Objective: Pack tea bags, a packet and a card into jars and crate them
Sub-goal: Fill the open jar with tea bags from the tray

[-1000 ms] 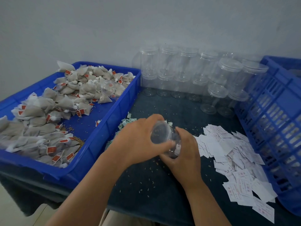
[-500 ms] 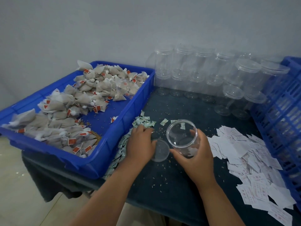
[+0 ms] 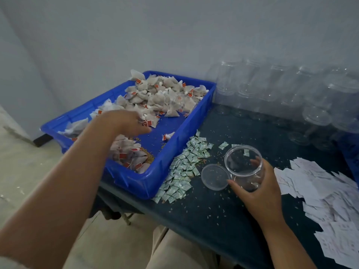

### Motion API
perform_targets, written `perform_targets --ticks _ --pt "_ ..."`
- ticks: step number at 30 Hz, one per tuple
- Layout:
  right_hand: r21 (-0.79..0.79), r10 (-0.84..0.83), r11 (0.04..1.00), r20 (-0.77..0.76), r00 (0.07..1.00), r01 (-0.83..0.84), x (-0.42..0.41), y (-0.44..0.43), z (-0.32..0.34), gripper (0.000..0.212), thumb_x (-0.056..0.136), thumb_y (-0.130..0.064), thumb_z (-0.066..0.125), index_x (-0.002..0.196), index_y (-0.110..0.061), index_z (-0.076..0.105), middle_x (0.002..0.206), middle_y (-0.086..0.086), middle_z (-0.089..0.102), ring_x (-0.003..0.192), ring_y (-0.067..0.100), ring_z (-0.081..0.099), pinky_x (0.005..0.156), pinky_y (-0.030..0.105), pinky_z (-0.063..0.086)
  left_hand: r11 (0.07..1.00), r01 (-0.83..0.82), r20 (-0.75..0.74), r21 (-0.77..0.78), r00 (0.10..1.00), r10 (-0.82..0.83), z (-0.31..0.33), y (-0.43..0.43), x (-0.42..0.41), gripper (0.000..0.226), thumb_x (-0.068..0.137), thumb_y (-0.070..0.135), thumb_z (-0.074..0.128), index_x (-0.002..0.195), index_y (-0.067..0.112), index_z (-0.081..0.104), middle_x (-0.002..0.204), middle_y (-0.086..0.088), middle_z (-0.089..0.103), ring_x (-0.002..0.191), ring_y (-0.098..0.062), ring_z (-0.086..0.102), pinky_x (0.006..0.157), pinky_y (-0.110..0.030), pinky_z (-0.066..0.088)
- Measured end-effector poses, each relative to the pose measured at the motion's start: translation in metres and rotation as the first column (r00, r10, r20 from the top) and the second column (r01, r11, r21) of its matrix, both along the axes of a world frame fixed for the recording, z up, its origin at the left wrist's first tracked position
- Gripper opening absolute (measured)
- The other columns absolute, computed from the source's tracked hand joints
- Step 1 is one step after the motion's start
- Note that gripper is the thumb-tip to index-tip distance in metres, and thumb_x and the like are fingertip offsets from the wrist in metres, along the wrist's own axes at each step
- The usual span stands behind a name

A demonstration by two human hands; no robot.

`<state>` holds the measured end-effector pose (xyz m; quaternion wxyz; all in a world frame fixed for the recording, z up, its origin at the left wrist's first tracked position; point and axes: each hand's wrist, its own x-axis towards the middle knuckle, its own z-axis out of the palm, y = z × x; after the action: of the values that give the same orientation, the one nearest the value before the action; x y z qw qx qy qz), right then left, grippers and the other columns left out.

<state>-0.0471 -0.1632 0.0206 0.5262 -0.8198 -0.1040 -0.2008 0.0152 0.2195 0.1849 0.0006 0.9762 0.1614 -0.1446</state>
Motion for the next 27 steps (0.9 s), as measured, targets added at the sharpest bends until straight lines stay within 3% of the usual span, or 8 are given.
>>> perform_targets --ticks 3,6,8,10,15,18,22,27 --pt "-0.019 0.007 1.000 -0.008 1.000 -0.007 -0.001 0.000 0.001 0.088 0.058 -0.068 0.088 0.132 -0.074 0.039 0.128 -0.051 0.052 0.107 -0.014 0.063 0.084 0.024 0.055 0.958 -0.285 -0.123 0.027 0.950 0.286 -0.023 0.057 0.000 0.124 0.064 0.098 0.058 0.161 0.025 0.035 0.167 -0.008 0.035 0.151 -0.036 0.034 0.121 -0.056 0.031" --pt "-0.009 0.009 1.000 -0.031 0.999 -0.010 0.000 0.001 0.000 0.089 0.058 -0.068 0.089 0.131 -0.076 0.039 0.129 -0.047 0.054 0.104 -0.006 0.066 0.084 0.030 0.058 0.934 -0.357 -0.206 0.002 0.914 0.350 -0.048 0.073 -0.003 0.145 0.043 0.109 0.051 0.158 0.022 0.041 0.162 -0.010 0.042 0.145 -0.037 0.042 0.116 -0.055 0.037" --pt "-0.007 0.015 1.000 -0.033 0.999 -0.015 0.001 -0.001 -0.002 0.089 0.058 -0.067 0.089 0.131 -0.075 0.040 0.130 -0.045 0.056 0.105 -0.008 0.066 0.085 0.029 0.056 0.944 -0.327 -0.264 -0.051 0.916 0.303 -0.053 0.061 0.000 0.141 0.043 0.108 0.049 0.150 0.017 0.051 0.138 -0.010 0.062 0.122 -0.031 0.060 0.099 -0.047 0.050" --pt "-0.005 0.020 1.000 -0.036 0.999 -0.021 0.003 -0.003 -0.003 0.089 0.058 -0.068 0.089 0.132 -0.074 0.041 0.131 -0.043 0.057 0.106 -0.010 0.065 0.085 0.027 0.055 0.945 -0.308 -0.332 -0.106 0.907 0.258 -0.050 0.048 0.005 0.132 0.041 0.104 0.054 0.139 0.015 0.060 0.107 -0.009 0.066 0.094 -0.027 0.063 0.081 -0.040 0.050" --pt "0.005 0.020 1.000 -0.037 0.999 -0.019 0.005 -0.001 -0.005 0.087 0.059 -0.068 0.089 0.131 -0.073 0.043 0.132 -0.041 0.059 0.102 -0.008 0.067 0.080 0.024 0.053 0.999 -0.039 -0.372 -0.025 0.928 0.027 -0.040 0.027 0.007 0.112 0.034 0.106 0.057 0.097 0.014 0.070 0.081 -0.005 0.078 0.073 -0.019 0.074 0.062 -0.029 0.055" --pt "0.004 0.029 1.000 -0.038 0.999 -0.029 0.005 0.000 -0.007 0.087 0.059 -0.068 0.090 0.133 -0.070 0.044 0.135 -0.037 0.060 0.107 -0.002 0.069 0.083 0.028 0.056 0.990 0.112 -0.267 -0.082 0.955 -0.130 -0.046 0.011 0.009 0.070 0.071 0.080 0.074 0.109 0.021 0.069 0.106 -0.001 0.074 0.090 -0.018 0.071 0.067 -0.031 0.053" --pt "-0.004 0.030 1.000 -0.051 0.998 -0.031 0.006 -0.002 -0.010 0.091 0.061 -0.067 0.093 0.139 -0.062 0.046 0.139 -0.029 0.062 0.118 0.011 0.070 0.093 0.041 0.061 0.911 0.155 0.021 -0.382 0.987 -0.159 -0.067 -0.011 0.012 0.031 0.083 0.029 0.079 0.106 0.010 0.069 0.102 -0.011 0.073 0.092 -0.032 0.071 0.071 -0.035 0.054" --pt "0.036 -0.003 0.999 -0.059 0.998 0.005 0.007 -0.003 -0.011 0.091 0.062 -0.073 0.094 0.138 -0.061 0.046 0.140 -0.026 0.063 0.114 0.004 0.070 0.088 0.026 0.056 0.850 0.213 0.317 -0.482 0.947 -0.058 -0.063 -0.012 0.020 0.039 0.084 0.039 0.084 0.120 0.031 0.072 0.125 0.013 0.060 0.105 -0.009 0.056 0.082 -0.029 0.045"
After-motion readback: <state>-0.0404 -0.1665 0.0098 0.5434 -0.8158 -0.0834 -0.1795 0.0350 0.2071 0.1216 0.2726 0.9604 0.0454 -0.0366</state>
